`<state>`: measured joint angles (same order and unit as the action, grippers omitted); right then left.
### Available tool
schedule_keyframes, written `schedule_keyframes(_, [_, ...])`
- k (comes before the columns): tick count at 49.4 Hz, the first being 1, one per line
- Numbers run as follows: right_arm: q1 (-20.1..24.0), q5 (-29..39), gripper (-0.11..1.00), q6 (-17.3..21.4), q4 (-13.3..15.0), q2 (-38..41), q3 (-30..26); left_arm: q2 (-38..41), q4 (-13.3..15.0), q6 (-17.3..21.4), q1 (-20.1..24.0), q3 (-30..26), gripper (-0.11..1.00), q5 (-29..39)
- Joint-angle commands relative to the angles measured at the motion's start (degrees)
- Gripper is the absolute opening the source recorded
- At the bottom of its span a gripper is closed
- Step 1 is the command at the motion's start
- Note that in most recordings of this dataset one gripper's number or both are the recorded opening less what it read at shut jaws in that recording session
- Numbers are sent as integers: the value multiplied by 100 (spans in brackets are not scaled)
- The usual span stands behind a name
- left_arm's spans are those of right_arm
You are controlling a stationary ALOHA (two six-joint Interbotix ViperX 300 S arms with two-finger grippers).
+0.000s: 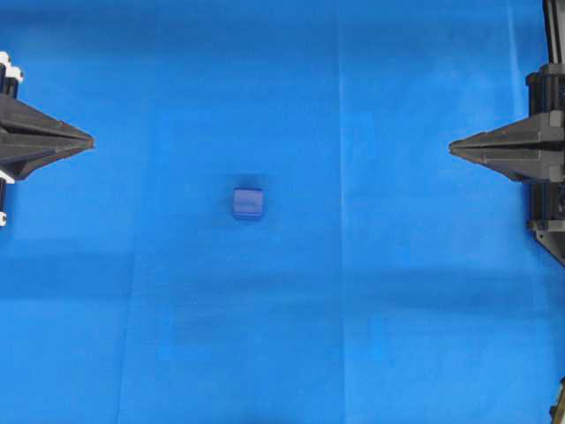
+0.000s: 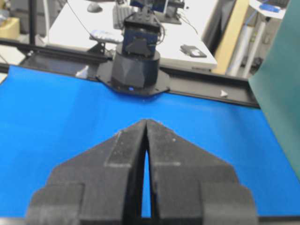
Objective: Handover the blue block to the right arm after grasping it with the left arm, then place it in the designated position.
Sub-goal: 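Open the left gripper wide at its rest position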
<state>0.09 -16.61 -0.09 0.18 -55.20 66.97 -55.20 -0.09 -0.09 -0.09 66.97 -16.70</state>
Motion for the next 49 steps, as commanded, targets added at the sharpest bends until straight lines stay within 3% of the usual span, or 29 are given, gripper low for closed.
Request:
schedule_keyframes(1, [-35, -35, 1, -35, -9, 35, -176, -44, -9, -26, 9, -62, 0, 53])
schedule_keyframes(11, [-62, 387, -2, -44, 18, 26, -334, -141, -9, -9, 9, -70, 0, 193])
schedule_keyframes(39, [-70, 677, -2, -35, 18, 18, -352, -176, -18, -18, 9, -79, 1, 255])
schedule_keyframes(43, [-70, 694, -2, -26, 18, 18, -352, -167, -9, -26, 0, -79, 13, 255])
schedule_keyframes(49, [-70, 686, 0, -9, 18, 26, -369, -167, -18, -18, 0, -79, 48, 272])
